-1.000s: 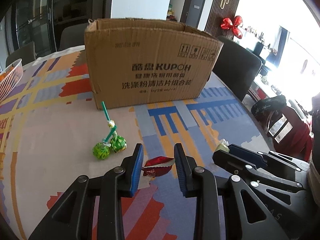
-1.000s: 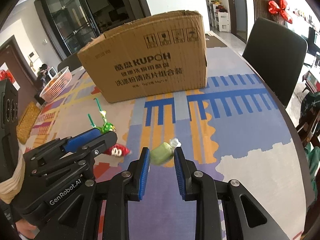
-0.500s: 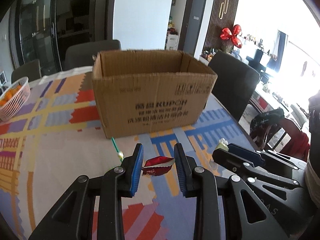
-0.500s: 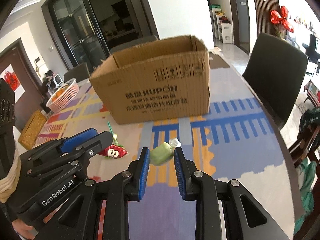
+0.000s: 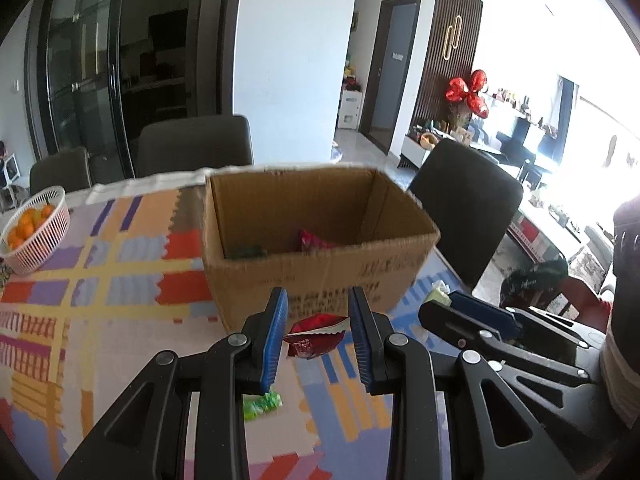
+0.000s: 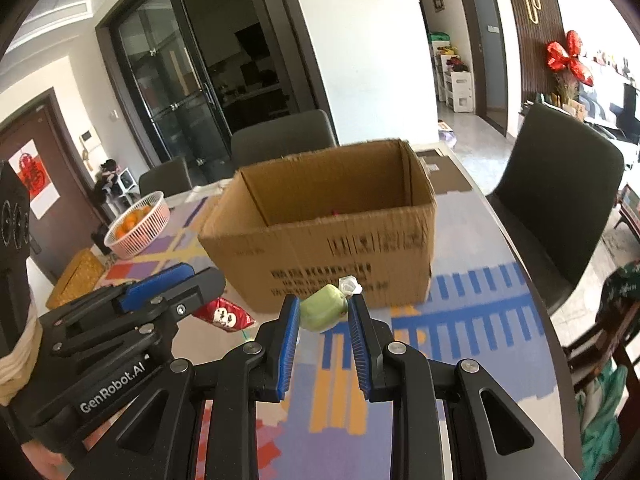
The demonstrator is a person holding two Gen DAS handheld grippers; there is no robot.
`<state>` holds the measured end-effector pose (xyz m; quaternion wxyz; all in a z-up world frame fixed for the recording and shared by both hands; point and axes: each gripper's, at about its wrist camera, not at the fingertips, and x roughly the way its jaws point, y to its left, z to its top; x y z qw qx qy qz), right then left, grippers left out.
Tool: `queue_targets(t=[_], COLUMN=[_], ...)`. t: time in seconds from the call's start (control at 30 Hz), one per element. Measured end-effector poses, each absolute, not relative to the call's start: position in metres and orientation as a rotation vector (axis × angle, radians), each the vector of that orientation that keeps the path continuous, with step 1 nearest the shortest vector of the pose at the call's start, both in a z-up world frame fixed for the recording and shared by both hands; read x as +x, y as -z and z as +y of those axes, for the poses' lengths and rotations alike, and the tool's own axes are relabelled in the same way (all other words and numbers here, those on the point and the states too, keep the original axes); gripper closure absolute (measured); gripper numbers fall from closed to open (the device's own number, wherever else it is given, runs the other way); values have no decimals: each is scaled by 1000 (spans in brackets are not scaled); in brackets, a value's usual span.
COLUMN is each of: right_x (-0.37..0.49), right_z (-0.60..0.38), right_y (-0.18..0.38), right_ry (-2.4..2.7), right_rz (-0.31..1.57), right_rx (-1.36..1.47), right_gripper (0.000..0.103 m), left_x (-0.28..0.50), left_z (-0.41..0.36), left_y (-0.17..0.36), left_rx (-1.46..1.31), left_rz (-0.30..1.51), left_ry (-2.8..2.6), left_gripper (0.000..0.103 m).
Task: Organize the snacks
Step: 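Lift both held candies and carry them over the cardboard box, then lower both held candies into the box and open both tools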
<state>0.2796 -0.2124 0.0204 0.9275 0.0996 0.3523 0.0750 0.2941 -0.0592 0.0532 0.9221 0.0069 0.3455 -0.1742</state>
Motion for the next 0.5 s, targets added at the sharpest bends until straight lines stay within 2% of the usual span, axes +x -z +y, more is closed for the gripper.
queue_targets(t=[0.5], right_x=[333], right_z=[-213], right_y=[-66], right_ry=[-152], right_rz=[669], right_rx=[150], right_gripper=[77], left_x=[348], left_z=[-63], left_y=[-100], left_rx=[69], left_rz=[647], left_ry=[341], left_gripper=[71])
